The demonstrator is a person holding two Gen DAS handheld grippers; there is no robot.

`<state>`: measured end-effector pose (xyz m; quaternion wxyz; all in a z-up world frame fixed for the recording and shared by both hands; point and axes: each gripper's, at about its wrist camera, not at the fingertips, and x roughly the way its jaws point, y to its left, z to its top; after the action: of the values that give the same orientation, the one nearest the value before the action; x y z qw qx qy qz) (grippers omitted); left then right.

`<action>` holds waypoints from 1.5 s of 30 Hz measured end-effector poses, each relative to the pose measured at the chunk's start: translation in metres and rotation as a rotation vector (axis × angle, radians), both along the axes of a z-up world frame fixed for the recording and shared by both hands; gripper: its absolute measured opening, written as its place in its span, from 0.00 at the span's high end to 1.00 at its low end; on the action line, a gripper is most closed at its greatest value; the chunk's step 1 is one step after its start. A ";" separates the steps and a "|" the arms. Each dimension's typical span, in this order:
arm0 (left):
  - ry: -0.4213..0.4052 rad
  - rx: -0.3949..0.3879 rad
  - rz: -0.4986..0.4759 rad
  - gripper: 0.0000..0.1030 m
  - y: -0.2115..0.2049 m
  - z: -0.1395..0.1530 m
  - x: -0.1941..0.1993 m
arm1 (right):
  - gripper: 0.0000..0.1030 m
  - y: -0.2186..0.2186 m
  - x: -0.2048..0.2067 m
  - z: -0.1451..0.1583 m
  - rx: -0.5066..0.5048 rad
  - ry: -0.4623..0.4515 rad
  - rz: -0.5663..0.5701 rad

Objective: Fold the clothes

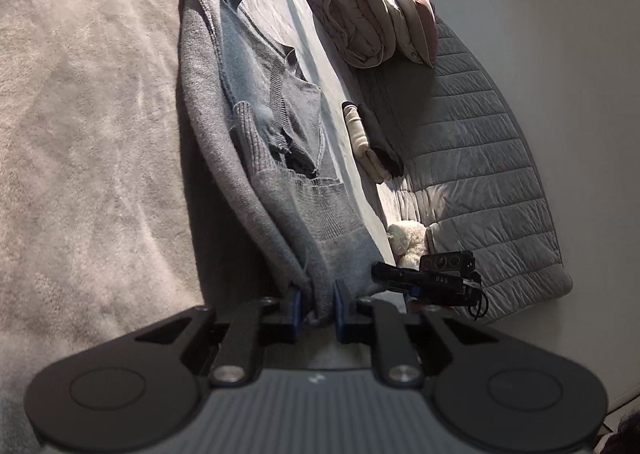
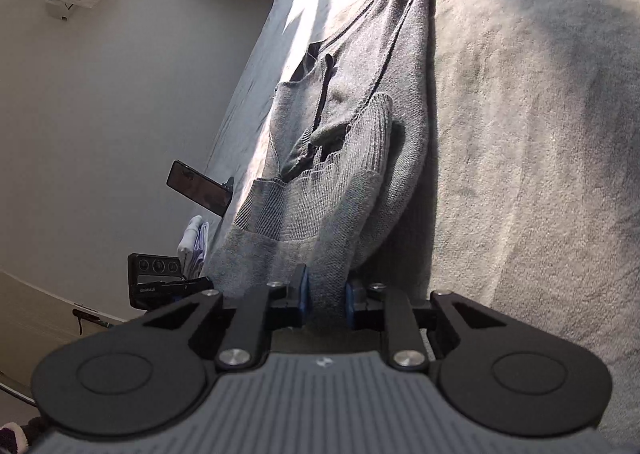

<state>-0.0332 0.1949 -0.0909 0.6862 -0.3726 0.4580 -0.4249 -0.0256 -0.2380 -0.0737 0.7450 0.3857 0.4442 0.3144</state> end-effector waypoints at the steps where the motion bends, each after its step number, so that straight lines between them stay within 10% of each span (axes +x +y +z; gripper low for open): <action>1: -0.011 -0.019 0.010 0.86 0.000 0.002 0.001 | 0.79 0.001 0.002 0.005 0.019 -0.016 -0.013; 21: -0.046 -0.316 0.418 0.89 0.002 0.017 0.060 | 0.79 -0.038 0.073 0.042 0.196 -0.051 -0.348; 31: 0.048 -0.066 0.593 0.88 -0.006 0.006 0.150 | 0.76 -0.051 0.144 0.016 0.146 0.039 -0.494; 34: 0.052 -0.001 0.603 0.74 -0.006 0.001 0.164 | 0.76 -0.058 0.157 0.001 0.142 0.079 -0.533; 45: -0.202 0.317 0.544 0.55 -0.015 0.021 0.191 | 0.57 -0.051 0.173 0.009 -0.144 -0.124 -0.480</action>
<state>0.1578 0.1799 -0.0697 0.8660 -0.3257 0.3317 -0.1844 0.1473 -0.2885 -0.0647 0.8497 0.4061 0.3144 0.1192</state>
